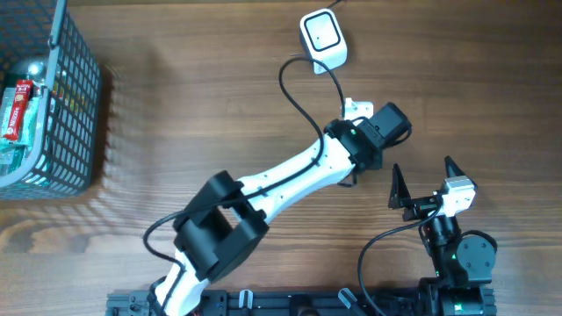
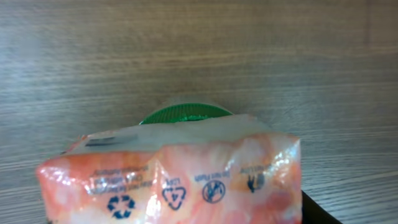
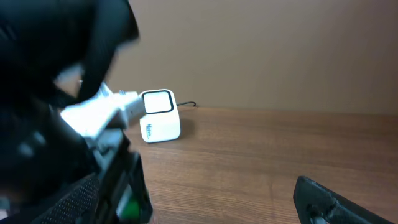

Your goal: Scan the item barcode

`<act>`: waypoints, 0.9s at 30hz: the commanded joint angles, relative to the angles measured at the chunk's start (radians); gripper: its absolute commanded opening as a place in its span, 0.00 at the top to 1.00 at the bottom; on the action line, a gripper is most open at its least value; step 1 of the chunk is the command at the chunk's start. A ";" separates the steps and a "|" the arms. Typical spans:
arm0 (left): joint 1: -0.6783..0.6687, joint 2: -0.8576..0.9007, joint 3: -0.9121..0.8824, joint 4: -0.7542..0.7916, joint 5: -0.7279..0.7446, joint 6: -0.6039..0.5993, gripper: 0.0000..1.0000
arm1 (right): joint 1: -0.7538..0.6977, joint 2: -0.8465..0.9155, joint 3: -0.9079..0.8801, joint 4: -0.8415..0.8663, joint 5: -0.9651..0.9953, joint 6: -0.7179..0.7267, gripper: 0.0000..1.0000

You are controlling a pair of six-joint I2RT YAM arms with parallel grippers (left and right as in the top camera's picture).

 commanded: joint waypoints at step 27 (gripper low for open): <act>0.014 -0.186 0.056 0.024 -0.005 0.117 0.00 | 0.003 -0.006 -0.001 0.004 -0.016 0.012 0.00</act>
